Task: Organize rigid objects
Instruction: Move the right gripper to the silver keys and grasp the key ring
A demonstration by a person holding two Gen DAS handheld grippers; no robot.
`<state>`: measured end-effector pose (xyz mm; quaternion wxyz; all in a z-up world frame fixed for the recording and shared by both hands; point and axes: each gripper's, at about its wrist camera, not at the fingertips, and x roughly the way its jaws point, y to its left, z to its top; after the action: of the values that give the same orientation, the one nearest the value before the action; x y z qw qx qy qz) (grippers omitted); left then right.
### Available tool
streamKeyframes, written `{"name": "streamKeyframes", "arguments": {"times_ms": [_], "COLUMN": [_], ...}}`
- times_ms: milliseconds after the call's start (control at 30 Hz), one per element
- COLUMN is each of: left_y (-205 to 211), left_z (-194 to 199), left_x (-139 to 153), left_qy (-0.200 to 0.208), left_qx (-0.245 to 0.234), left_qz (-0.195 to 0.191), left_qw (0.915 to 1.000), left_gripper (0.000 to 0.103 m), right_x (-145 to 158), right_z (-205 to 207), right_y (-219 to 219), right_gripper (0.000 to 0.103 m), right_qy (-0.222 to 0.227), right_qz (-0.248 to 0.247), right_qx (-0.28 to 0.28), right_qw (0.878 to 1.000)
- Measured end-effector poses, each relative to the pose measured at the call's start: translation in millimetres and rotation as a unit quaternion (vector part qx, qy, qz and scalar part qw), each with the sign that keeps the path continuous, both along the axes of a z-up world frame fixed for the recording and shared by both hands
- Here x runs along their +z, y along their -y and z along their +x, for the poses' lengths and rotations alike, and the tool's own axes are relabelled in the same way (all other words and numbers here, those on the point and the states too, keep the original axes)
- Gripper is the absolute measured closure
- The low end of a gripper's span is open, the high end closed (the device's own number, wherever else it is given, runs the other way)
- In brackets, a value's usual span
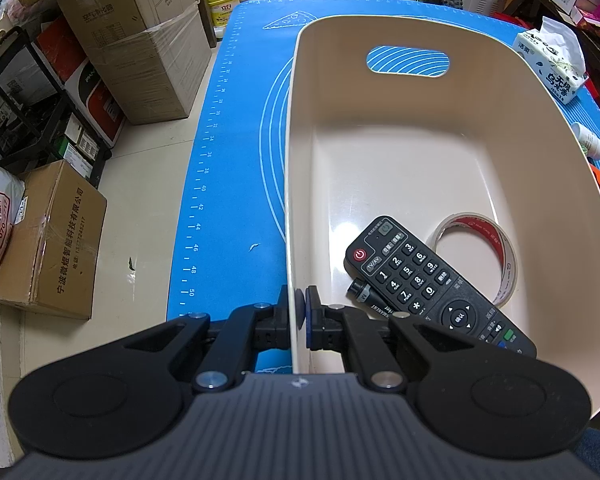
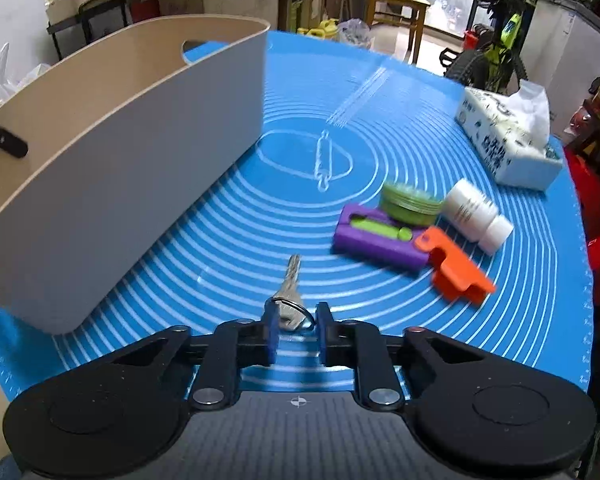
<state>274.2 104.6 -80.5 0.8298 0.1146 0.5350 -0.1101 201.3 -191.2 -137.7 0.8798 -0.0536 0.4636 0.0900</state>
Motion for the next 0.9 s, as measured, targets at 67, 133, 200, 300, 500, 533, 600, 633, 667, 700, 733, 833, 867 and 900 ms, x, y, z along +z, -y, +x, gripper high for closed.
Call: {"name": "streamKeyframes", "arguments": {"times_ms": [67, 133, 200, 300, 500, 533, 600, 633, 667, 700, 733, 833, 867, 900], "left_y": [0, 0, 0, 1, 2, 2, 3, 3, 3, 3, 3, 2, 2, 2], "left_z": [0, 0, 0, -1, -1, -1, -1, -1, -1, -1, -1, -1, -1, -1], "left_x": [0, 0, 0, 0, -1, -1, -1, -1, -1, -1, -1, -2, -2, -2], "left_qy": [0.000, 0.000, 0.000, 0.001, 0.001, 0.000, 0.000, 0.000, 0.000, 0.000, 0.000, 0.002, 0.002, 0.001], "left_qx": [0.000, 0.000, 0.000, -0.001, -0.003, -0.004, -0.005, -0.005, -0.005, -0.005, -0.005, -0.004, -0.004, -0.004], "left_qz": [0.000, 0.000, -0.001, 0.001, 0.001, 0.002, 0.002, 0.002, 0.002, 0.002, 0.002, 0.001, 0.001, 0.001], "left_qw": [1.0000, 1.0000, 1.0000, 1.0000, 1.0000, 1.0000, 1.0000, 1.0000, 1.0000, 1.0000, 1.0000, 1.0000, 1.0000, 1.0000], "left_gripper": [0.096, 0.096, 0.096, 0.096, 0.096, 0.096, 0.096, 0.096, 0.096, 0.096, 0.096, 0.096, 0.096, 0.096], "right_x": [-3, -7, -9, -11, -9, -11, -16, -20, -21, -22, -22, -19, -18, -18], "right_z": [3, 4, 5, 6, 13, 16, 20, 21, 20, 19, 18, 16, 15, 14], "right_y": [0, 0, -1, -3, 3, 3, 2, 1, 0, -3, -4, -5, -5, -5], "right_gripper": [0.075, 0.079, 0.079, 0.079, 0.041, 0.041, 0.041, 0.040, 0.041, 0.047, 0.051, 0.064, 0.064, 0.064], "right_qy": [-0.002, -0.007, -0.010, -0.015, 0.005, 0.006, -0.002, -0.008, -0.001, 0.000, 0.002, -0.002, -0.004, -0.005], "right_qz": [-0.004, -0.003, 0.001, -0.004, 0.008, 0.010, 0.014, 0.014, 0.012, 0.008, 0.008, 0.011, 0.012, 0.013], "right_qx": [-0.002, -0.001, 0.006, 0.009, -0.020, -0.021, -0.023, -0.022, -0.018, -0.014, -0.009, 0.000, 0.003, 0.006], "right_qw": [1.000, 1.000, 1.000, 1.000, 1.000, 1.000, 1.000, 1.000, 1.000, 1.000, 1.000, 1.000, 1.000, 1.000]}}
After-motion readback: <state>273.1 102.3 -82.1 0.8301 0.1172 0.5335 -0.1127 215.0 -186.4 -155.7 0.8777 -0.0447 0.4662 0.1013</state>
